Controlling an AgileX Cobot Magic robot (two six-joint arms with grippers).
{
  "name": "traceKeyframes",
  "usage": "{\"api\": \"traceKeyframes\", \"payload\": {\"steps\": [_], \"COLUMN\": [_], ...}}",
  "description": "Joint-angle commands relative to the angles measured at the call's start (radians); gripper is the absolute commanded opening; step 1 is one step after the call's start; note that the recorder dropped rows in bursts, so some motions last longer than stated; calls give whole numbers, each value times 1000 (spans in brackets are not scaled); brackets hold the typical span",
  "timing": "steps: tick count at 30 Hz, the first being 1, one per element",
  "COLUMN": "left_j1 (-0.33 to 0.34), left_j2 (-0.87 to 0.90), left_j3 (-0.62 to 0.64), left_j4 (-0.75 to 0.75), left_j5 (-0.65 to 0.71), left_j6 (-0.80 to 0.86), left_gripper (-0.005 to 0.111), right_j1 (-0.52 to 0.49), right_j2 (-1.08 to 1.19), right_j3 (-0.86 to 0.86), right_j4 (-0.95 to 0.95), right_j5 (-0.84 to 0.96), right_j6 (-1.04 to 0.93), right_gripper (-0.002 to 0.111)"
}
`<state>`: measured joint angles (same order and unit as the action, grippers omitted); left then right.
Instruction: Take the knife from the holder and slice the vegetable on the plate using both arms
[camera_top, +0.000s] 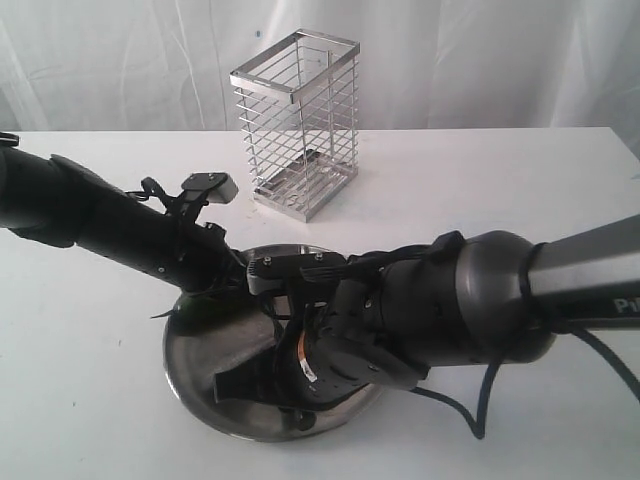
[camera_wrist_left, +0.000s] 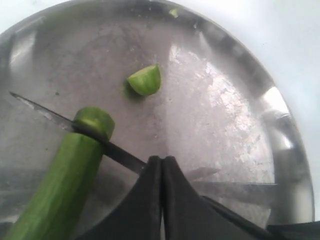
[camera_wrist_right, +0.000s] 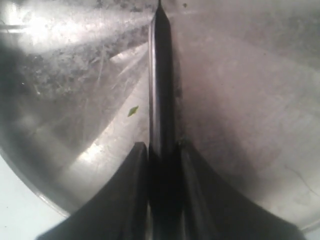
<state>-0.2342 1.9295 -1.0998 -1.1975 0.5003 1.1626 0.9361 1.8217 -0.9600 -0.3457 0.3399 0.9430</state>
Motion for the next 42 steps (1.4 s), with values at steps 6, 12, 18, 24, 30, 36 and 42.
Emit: {"api": "traceKeyframes", "payload": {"steps": [6,12,18,24,30,36,42], "left_j1": [-31,-69,-29,24,24,24,24], "left_j2": [2,107,-28,-143,-151,-163,-177], "left_j3": [6,6,4,11,41,41,41], "left_j4": [-64,-32,-6,224,204,204,190], "left_j5": [31,-41,-38,-35,-21,-19,4], "left_j6": [53,65,41,-155,-161,-161,-161], "left_gripper": [0,0,0,0,0,0,0], "right_j1": [-12,-12,-12,-12,-12,1,1], "right_j2": [0,0,0,-46,-102,-169,-204], "right_j3": [-5,-5,-5,-5,-5,-3,7], "right_j4": [-16,-16,-28,-103,-118,-207,-233], "right_j5": [-9,-5,32,127,101,187,218], "right_j6": [-4,-4,-4,4,4,52,54], "right_gripper": [0,0,0,0,0,0,0]}}
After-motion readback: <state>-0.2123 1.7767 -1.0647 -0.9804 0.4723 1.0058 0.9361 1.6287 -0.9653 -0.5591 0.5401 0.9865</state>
